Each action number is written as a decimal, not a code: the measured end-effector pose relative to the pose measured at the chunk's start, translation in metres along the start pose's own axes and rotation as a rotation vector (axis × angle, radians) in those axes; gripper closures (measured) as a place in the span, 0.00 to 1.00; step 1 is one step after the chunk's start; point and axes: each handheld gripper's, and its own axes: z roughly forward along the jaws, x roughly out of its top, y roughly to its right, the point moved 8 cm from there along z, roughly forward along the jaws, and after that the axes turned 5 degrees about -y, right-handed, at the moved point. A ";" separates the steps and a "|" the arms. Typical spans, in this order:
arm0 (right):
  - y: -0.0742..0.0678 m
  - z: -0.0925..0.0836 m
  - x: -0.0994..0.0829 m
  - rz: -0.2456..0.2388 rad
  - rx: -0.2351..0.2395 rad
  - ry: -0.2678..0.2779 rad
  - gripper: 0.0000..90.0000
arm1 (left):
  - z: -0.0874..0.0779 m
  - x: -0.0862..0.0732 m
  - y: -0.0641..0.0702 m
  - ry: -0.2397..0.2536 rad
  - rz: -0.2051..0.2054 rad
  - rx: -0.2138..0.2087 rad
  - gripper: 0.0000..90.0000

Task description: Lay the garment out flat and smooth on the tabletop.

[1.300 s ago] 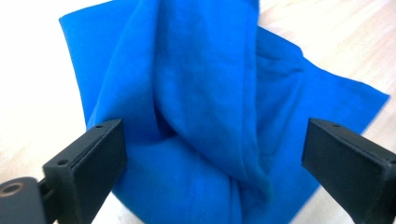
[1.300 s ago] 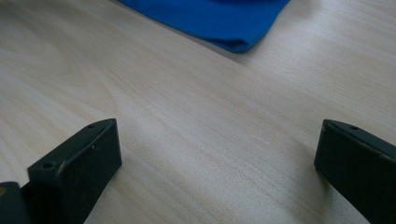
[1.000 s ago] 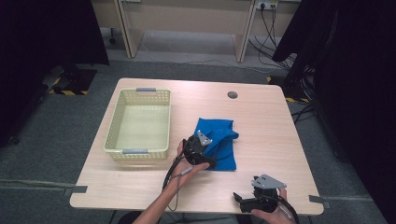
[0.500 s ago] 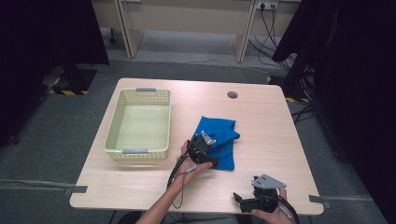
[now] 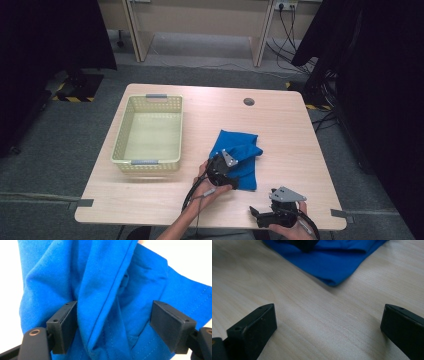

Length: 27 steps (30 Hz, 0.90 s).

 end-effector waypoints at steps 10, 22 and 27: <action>0.005 0.000 0.001 0.007 -0.003 -0.010 0.02 | -0.009 -0.009 0.028 -0.015 0.003 -0.054 0.12; 0.019 0.005 0.025 0.051 -0.043 0.026 0.06 | -0.034 0.019 0.012 0.089 -0.008 -0.031 0.10; 0.029 0.013 0.043 0.055 -0.073 0.026 0.06 | -0.016 0.035 0.016 0.075 0.014 -0.021 0.09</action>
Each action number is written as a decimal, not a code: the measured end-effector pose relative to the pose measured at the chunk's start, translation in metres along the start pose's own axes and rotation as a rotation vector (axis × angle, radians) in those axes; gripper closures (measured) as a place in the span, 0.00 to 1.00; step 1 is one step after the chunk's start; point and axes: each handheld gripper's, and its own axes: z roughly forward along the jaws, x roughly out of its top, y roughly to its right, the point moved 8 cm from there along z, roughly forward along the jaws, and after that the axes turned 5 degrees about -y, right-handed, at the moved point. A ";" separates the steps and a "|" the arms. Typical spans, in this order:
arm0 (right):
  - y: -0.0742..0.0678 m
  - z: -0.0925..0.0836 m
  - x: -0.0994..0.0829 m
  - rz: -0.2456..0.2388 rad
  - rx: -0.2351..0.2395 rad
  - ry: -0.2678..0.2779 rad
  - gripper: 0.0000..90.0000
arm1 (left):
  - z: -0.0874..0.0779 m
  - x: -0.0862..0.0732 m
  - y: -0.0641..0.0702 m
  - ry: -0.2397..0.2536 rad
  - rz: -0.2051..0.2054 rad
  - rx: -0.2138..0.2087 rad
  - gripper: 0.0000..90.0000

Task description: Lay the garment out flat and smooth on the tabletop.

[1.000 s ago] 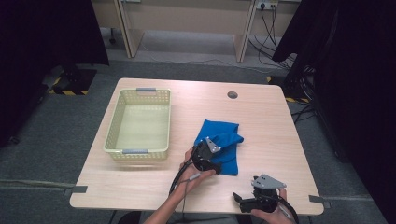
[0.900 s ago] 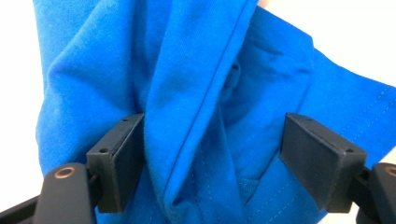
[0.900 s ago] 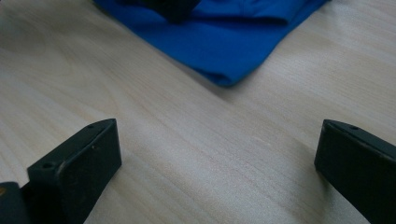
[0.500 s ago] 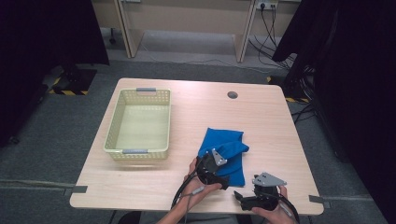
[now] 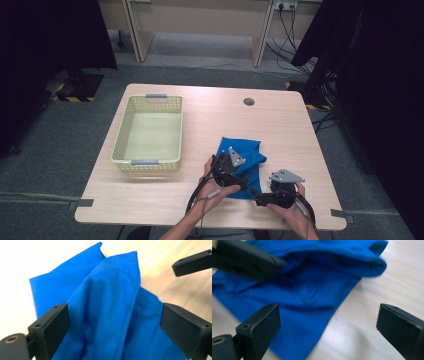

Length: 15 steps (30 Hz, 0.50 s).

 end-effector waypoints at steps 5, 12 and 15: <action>0.000 0.016 0.008 0.005 -0.001 -0.032 0.07 | 0.022 0.005 -0.003 -0.017 -0.002 0.041 0.11; 0.003 0.024 0.002 0.021 -0.003 -0.082 0.06 | 0.021 0.001 -0.021 0.030 0.043 0.110 0.49; 0.004 0.023 0.000 0.034 -0.014 -0.085 0.06 | 0.016 -0.003 -0.035 0.039 0.053 0.136 0.63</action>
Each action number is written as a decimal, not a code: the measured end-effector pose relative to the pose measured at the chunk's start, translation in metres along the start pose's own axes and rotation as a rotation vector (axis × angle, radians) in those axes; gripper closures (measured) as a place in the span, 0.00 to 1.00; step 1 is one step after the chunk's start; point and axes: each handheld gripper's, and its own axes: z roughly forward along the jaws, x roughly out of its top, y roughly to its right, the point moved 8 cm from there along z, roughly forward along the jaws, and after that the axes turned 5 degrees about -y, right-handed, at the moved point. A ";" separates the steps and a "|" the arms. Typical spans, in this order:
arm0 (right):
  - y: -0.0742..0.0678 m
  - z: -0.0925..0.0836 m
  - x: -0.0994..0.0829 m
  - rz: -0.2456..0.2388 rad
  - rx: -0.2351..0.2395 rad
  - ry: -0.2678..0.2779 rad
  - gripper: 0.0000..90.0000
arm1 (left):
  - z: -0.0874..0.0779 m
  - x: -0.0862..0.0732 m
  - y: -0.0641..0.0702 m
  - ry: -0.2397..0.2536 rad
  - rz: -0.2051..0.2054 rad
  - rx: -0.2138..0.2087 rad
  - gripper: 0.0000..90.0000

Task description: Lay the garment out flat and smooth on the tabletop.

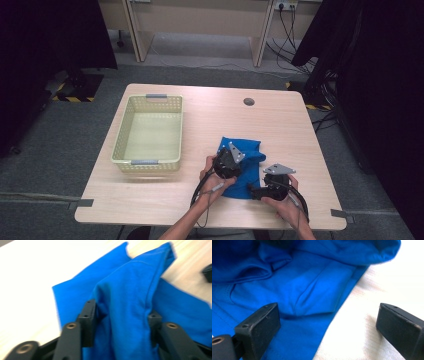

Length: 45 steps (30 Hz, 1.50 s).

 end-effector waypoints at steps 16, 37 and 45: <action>0.007 -0.007 -0.008 0.012 -0.011 -0.014 0.06 | -0.035 -0.041 -0.032 0.029 -0.074 0.019 0.60; -0.002 -0.022 0.005 -0.003 0.026 0.001 0.09 | -0.035 -0.060 -0.017 -0.012 -0.112 -0.095 0.43; -0.006 -0.004 0.013 -0.009 0.033 -0.025 0.09 | -0.020 -0.048 -0.012 -0.021 -0.153 -0.173 0.43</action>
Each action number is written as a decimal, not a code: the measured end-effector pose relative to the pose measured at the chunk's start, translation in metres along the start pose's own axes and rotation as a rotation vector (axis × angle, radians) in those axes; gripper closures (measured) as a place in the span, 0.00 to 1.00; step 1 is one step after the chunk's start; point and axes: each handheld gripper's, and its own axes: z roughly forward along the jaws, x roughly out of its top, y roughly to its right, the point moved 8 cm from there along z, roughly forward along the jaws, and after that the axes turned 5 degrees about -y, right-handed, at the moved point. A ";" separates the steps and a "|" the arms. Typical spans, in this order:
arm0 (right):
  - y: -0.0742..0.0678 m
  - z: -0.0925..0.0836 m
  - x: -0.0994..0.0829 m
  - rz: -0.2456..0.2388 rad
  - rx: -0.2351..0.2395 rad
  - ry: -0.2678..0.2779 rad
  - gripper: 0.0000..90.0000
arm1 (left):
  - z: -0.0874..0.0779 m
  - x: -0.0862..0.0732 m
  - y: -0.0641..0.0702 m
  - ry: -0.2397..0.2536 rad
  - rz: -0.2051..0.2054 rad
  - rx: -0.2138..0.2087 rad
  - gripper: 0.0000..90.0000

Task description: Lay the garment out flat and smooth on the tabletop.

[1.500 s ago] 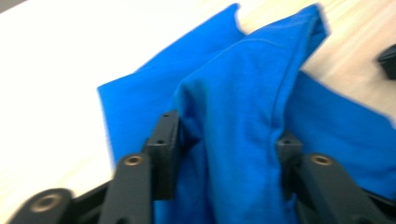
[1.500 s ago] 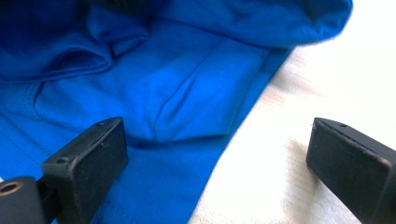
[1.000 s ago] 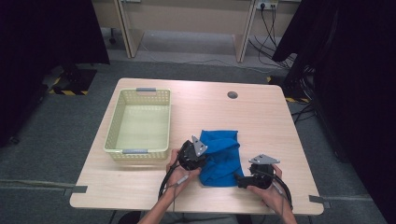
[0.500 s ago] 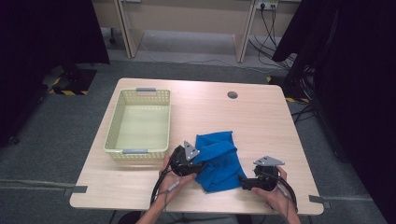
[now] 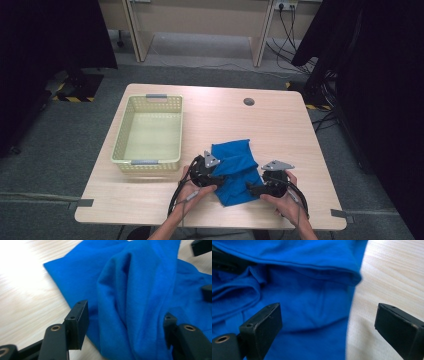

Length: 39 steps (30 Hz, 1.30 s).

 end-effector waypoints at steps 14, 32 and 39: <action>0.021 0.006 -0.007 0.034 -0.040 -0.006 0.07 | 0.017 0.024 0.010 -0.001 0.064 0.017 0.47; 0.023 -0.002 -0.017 0.054 -0.070 -0.016 0.08 | -0.039 -0.012 -0.007 0.057 0.053 0.058 0.52; 0.023 -0.002 -0.017 0.056 -0.070 -0.013 0.08 | -0.055 -0.028 -0.011 0.036 0.030 0.064 0.45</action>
